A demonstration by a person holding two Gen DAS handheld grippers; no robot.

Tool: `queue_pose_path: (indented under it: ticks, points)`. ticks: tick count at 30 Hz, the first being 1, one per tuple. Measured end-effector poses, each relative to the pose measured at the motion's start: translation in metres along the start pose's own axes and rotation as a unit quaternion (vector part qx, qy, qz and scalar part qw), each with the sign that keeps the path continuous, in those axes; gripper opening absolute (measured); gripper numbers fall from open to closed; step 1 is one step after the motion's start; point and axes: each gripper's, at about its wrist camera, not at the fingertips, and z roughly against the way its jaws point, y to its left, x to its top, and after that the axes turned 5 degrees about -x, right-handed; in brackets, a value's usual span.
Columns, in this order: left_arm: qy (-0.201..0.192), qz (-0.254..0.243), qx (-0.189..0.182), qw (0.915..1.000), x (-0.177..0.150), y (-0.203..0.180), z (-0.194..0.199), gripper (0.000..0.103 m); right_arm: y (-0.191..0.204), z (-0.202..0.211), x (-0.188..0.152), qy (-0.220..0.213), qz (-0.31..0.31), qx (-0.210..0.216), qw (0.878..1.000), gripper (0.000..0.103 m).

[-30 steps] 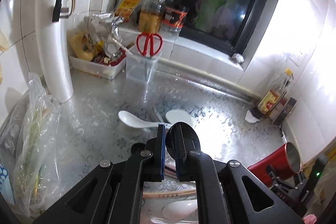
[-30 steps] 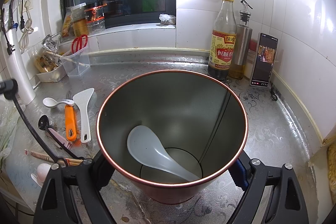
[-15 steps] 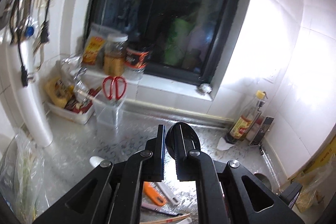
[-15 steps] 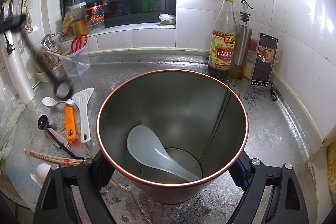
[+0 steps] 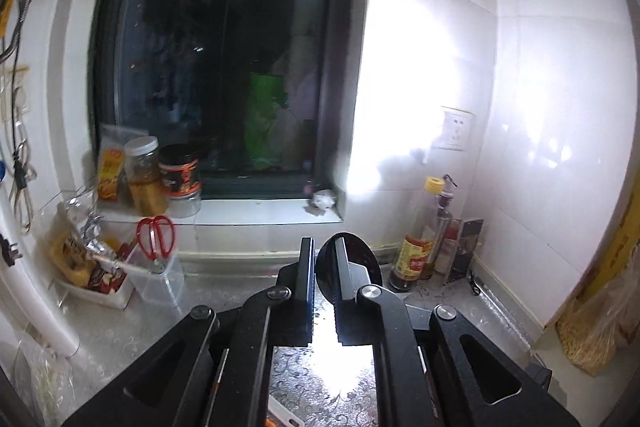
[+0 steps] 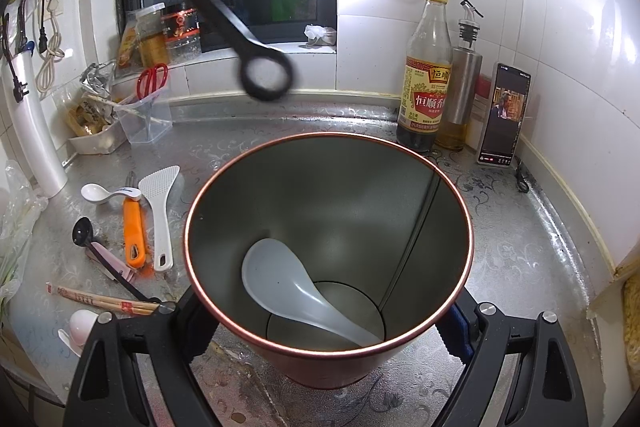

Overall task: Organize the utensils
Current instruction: 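Lift the black ladle and lower it handle-first into the red holder with the left gripper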

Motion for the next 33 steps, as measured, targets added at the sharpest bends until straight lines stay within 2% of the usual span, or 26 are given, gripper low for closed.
queue_pose_path:
  ticks: [5,13,27,33]
  points:
    - [0.024,-0.024,0.012,0.9993,-0.018,-0.019,-0.015,0.007,-0.001,-0.001,0.000,0.001,0.002,0.002,1.000,0.091]
    - [0.060,-0.038,0.008,0.9974,-0.045,-0.033,-0.028,0.007,-0.001,-0.001,0.000,0.000,0.005,0.004,1.000,0.091]
    - [0.121,-0.017,-0.066,0.9903,-0.068,-0.048,-0.042,0.008,-0.001,-0.002,0.001,0.001,0.009,0.002,1.000,0.091]
    - [0.149,-0.002,-0.113,0.9824,-0.073,-0.053,-0.045,0.010,0.000,-0.002,0.001,0.001,0.009,0.002,1.000,0.091]
